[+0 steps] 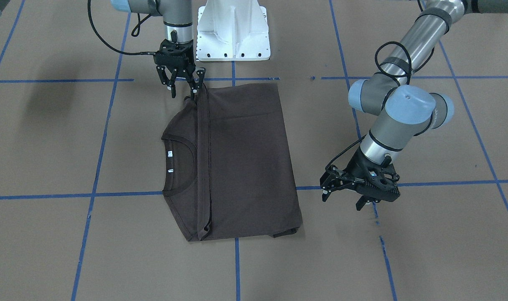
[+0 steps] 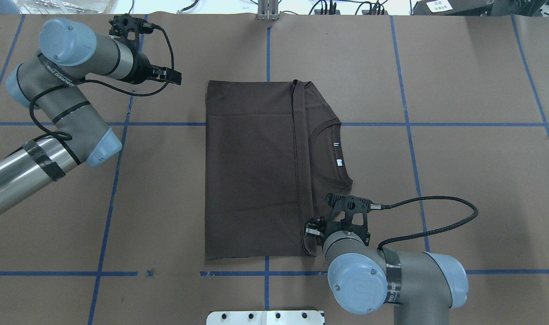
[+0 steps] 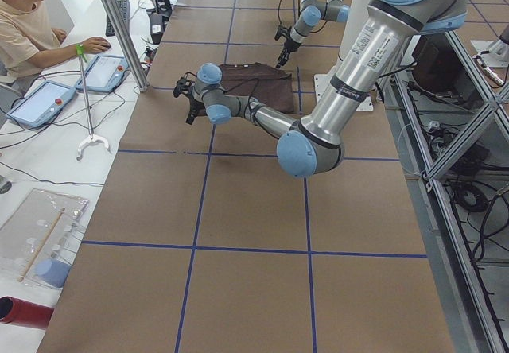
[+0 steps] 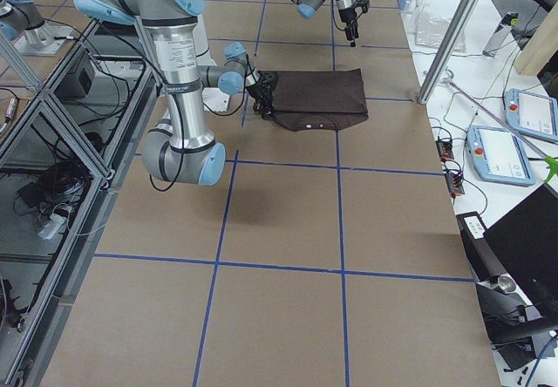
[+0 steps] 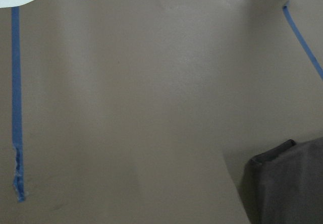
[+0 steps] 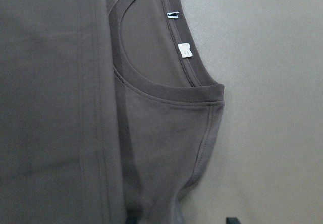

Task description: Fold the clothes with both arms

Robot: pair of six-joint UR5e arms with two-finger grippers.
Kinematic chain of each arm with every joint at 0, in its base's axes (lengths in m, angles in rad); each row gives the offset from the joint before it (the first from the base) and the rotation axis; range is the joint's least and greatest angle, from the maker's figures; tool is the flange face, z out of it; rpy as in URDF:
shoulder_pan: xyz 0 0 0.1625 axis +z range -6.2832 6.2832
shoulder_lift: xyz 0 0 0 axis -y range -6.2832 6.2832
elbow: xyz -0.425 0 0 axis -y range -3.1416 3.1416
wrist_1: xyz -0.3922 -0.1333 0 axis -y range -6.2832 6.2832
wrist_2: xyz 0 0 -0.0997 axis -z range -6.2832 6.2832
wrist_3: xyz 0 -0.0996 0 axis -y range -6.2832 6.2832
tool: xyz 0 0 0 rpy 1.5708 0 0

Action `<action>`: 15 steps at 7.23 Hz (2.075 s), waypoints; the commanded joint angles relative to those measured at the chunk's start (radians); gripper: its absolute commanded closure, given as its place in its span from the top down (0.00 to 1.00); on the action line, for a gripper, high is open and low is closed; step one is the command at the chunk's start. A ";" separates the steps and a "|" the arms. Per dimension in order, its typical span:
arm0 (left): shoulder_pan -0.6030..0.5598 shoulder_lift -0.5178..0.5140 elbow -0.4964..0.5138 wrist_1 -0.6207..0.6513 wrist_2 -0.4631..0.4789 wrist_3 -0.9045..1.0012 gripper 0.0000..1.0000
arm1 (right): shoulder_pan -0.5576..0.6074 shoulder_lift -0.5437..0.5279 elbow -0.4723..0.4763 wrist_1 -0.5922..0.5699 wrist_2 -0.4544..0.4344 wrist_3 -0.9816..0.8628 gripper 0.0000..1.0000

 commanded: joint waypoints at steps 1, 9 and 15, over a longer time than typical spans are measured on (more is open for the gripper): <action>0.007 0.008 -0.013 0.001 0.000 -0.010 1.00 | -0.062 0.004 0.009 -0.038 -0.020 -0.118 1.00; 0.007 0.029 -0.028 0.001 0.003 -0.010 1.00 | -0.091 0.070 -0.090 0.046 -0.044 -0.162 0.00; 0.013 0.048 -0.082 0.001 0.000 -0.109 1.00 | -0.057 0.066 -0.068 0.045 -0.047 -0.140 0.00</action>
